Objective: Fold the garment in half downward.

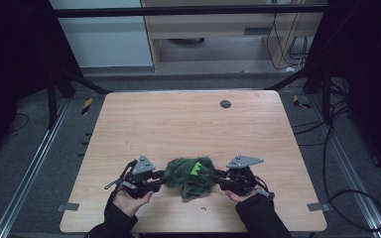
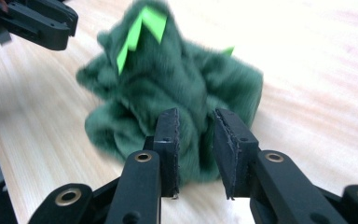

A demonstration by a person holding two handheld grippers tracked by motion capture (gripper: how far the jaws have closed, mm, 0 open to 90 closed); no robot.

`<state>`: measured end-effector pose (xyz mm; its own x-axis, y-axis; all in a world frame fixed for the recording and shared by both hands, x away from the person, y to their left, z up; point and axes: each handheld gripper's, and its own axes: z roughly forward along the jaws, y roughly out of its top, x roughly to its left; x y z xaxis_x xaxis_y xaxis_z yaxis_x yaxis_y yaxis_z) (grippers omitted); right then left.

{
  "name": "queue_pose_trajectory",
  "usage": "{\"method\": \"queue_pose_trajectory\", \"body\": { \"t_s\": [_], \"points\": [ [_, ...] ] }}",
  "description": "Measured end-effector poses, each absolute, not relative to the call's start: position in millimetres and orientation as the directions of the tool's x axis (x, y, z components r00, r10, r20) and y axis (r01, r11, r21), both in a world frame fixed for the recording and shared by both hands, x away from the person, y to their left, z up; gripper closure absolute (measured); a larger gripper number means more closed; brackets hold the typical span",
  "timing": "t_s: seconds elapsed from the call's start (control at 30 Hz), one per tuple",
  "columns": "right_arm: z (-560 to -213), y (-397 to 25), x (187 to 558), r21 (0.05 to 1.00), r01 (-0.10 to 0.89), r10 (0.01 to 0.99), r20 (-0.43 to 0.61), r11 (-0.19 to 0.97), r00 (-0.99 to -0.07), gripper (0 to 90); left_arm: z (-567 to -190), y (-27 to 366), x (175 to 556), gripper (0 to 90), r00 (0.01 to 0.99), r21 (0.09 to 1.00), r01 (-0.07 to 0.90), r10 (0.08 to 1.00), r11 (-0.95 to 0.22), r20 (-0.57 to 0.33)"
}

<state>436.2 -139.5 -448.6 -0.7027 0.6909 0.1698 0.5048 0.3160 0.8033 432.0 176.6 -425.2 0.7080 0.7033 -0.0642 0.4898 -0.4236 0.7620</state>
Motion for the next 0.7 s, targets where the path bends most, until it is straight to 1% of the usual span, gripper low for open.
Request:
{"method": "queue_pose_trajectory", "body": {
  "t_s": [0.17, 0.23, 0.3, 0.43, 0.53, 0.57, 0.6, 0.63, 0.7],
  "points": [
    [-439.0, -133.7, 442.6, 0.825, 0.483, 0.684, 0.171, 0.293, -0.709, 69.9, -415.2, 174.8, 443.2, 76.4, 0.697, 0.776, 0.490, 0.713, -0.397, -0.076],
    [-437.8, -128.9, 445.1, 0.826, 0.478, 0.676, 0.171, 0.298, -0.717, 69.1, -412.1, 170.6, 444.9, 76.3, 0.703, 0.778, 0.486, 0.706, -0.397, -0.080],
    [-438.2, -124.0, 447.8, 0.827, 0.473, 0.669, 0.167, 0.305, -0.724, 68.9, -410.0, 165.1, 445.3, 74.5, 0.716, 0.777, 0.478, 0.694, -0.410, -0.074],
    [-441.3, -117.1, 452.2, 0.821, 0.476, 0.660, 0.171, 0.315, -0.732, 69.2, -411.0, 152.2, 448.8, 68.0, 0.727, 0.761, 0.480, 0.683, -0.436, -0.067],
    [-444.2, -115.2, 454.8, 0.815, 0.482, 0.663, 0.170, 0.321, -0.729, 72.6, -417.2, 144.8, 456.6, 65.6, 0.733, 0.747, 0.487, 0.677, -0.453, -0.068],
    [-446.0, -115.2, 456.4, 0.810, 0.489, 0.660, 0.177, 0.324, -0.730, 75.5, -420.4, 143.2, 460.0, 65.6, 0.735, 0.741, 0.495, 0.674, -0.454, -0.077],
    [-446.0, -115.2, 456.4, 0.810, 0.489, 0.660, 0.177, 0.324, -0.730, 75.5, -424.2, 141.7, 463.3, 65.6, 0.736, 0.735, 0.504, 0.670, -0.453, -0.091],
    [-447.7, -115.6, 457.3, 0.802, 0.498, 0.663, 0.179, 0.330, -0.727, 78.6, -428.2, 140.3, 466.2, 67.0, 0.738, 0.726, 0.513, 0.667, -0.457, -0.102],
    [-448.3, -116.0, 457.5, 0.799, 0.502, 0.664, 0.182, 0.330, -0.726, 80.3, -435.0, 138.0, 468.8, 68.8, 0.739, 0.709, 0.528, 0.664, -0.468, -0.113]
  ]
}}
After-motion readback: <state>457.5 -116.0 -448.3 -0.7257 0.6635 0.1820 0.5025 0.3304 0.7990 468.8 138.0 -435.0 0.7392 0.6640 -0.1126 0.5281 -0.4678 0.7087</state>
